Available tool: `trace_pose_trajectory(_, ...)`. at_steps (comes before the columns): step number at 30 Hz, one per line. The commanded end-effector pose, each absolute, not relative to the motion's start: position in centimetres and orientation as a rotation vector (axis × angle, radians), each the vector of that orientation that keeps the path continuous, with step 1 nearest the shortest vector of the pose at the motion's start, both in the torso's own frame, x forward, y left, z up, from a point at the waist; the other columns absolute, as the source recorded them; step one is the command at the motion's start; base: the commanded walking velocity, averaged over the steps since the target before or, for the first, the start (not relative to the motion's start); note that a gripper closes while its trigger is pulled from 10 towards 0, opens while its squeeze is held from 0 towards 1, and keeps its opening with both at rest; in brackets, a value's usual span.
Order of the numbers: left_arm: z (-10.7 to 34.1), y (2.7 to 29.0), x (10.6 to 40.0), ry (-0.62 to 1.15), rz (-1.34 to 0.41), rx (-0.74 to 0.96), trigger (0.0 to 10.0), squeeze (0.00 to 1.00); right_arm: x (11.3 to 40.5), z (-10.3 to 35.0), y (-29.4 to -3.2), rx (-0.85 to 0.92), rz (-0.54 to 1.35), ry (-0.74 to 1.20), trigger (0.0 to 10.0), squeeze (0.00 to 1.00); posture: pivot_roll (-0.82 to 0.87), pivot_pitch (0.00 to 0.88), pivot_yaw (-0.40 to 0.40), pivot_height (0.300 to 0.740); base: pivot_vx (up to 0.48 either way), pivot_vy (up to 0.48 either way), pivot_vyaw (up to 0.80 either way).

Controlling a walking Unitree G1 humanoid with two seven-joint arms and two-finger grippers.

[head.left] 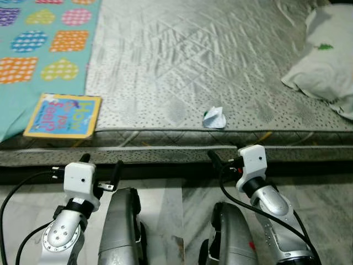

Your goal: Clean up the room

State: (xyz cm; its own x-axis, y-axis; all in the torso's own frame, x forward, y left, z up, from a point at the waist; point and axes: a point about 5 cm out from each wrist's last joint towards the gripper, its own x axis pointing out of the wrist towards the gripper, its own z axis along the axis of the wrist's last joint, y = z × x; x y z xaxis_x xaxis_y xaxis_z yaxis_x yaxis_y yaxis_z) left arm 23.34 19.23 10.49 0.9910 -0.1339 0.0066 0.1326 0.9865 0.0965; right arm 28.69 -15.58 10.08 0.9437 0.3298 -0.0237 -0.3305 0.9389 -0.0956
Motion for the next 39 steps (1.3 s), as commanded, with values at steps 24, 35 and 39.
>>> trace_pose_trajectory(24,10.10,19.39,22.74,0.006,-0.142,0.092,10.0,0.00,28.36,9.45,-15.82,-0.081,0.318,0.023,10.0,0.00,0.08,0.263,-0.052,0.552,0.409,0.000,0.06)
trace_pose_trajectory(35,9.94,19.61,22.99,0.015,-0.116,0.100,10.0,0.00,28.41,9.45,-15.67,-0.094,0.337,0.019,10.0,0.00,0.08,0.262,-0.053,0.552,0.000,0.000,0.00)
trace_pose_trajectory(39,9.96,19.62,23.03,0.014,-0.112,0.100,10.0,0.00,28.41,9.41,-15.56,-0.098,0.343,0.016,10.0,0.00,0.08,0.261,-0.053,0.552,0.000,0.000,0.73)
